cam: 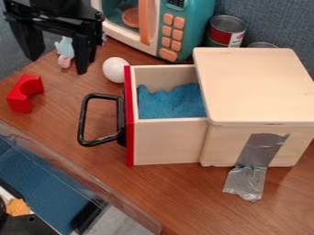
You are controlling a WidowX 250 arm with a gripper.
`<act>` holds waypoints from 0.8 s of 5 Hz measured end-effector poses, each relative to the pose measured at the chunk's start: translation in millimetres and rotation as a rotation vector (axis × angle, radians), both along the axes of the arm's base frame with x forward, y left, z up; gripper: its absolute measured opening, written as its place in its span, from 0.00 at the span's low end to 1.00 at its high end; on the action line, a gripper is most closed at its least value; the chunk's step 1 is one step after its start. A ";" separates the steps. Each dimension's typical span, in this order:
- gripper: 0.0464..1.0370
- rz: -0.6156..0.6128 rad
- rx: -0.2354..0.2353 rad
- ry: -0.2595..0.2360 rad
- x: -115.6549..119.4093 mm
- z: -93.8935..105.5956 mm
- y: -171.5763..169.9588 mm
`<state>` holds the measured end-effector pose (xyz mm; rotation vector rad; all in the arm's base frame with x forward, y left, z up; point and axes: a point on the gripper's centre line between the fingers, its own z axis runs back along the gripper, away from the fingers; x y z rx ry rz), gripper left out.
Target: Put the white egg in the drawer
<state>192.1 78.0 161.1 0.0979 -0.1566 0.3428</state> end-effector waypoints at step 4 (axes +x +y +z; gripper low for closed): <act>0.96 0.363 -0.072 -0.043 59.9 -5.7 49.8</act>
